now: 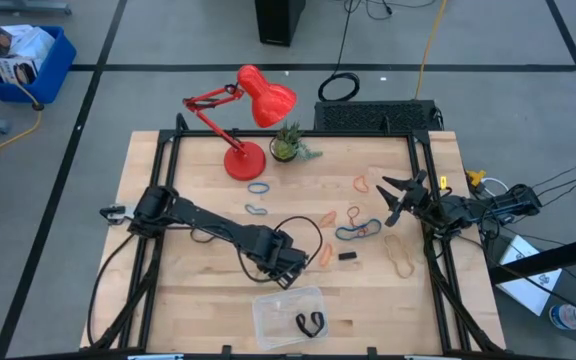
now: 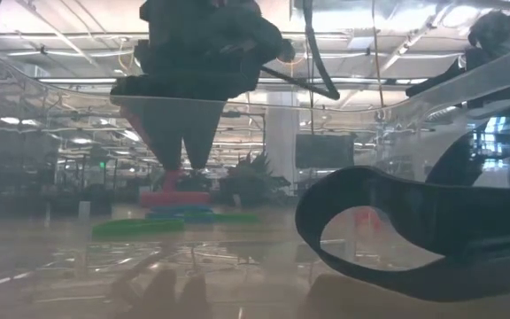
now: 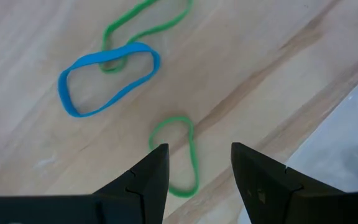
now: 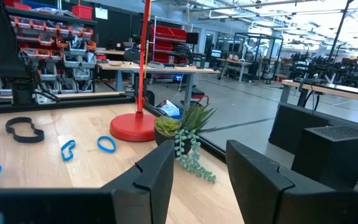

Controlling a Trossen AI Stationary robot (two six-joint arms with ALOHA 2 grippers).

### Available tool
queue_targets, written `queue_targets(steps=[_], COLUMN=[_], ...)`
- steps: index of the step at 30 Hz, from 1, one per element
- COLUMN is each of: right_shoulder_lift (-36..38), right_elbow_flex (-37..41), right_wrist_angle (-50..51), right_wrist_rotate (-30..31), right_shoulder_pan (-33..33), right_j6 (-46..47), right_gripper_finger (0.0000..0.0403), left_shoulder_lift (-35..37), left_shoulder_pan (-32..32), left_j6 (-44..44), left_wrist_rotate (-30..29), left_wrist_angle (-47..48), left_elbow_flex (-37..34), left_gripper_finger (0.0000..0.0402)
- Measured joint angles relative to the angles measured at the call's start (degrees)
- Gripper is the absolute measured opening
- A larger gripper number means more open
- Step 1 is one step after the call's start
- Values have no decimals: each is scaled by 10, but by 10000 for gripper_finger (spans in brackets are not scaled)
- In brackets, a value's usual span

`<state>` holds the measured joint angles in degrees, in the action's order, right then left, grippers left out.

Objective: Pick and place rubber bands into bin
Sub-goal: Put the green rubber band into the transparent bin

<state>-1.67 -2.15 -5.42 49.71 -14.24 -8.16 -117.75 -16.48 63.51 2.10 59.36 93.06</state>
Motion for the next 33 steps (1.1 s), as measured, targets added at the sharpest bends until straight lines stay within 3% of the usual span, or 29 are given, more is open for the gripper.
queue_targets(steps=[7, 14, 17, 22, 33], right_shoulder_lift=[0, 0, 0, 0, 0], right_elbow_flex=[0, 0, 0, 0, 0], right_wrist_angle=[-1, -2, -2, -2, -2], right_wrist_rotate=[0, 3, 37, 100, 103], right_shoulder_pan=[0, 0, 0, 0, 0], right_j6=[0, 0, 9, 36, 43], right_gripper_finger=[144, 144, 144, 144, 144], left_shoulder_lift=[10, 45, 58, 61, 61], left_shoulder_pan=[1, 7, 8, 8, 8], left_j6=[10, 23, 26, 19, 21], left_wrist_rotate=[5, 25, 28, 25, 19], left_wrist_angle=[-12, -116, -140, -142, -123], left_elbow_flex=[-24, -110, -134, -143, -146], left_gripper_finger=[179, 179, 179, 179, 179])
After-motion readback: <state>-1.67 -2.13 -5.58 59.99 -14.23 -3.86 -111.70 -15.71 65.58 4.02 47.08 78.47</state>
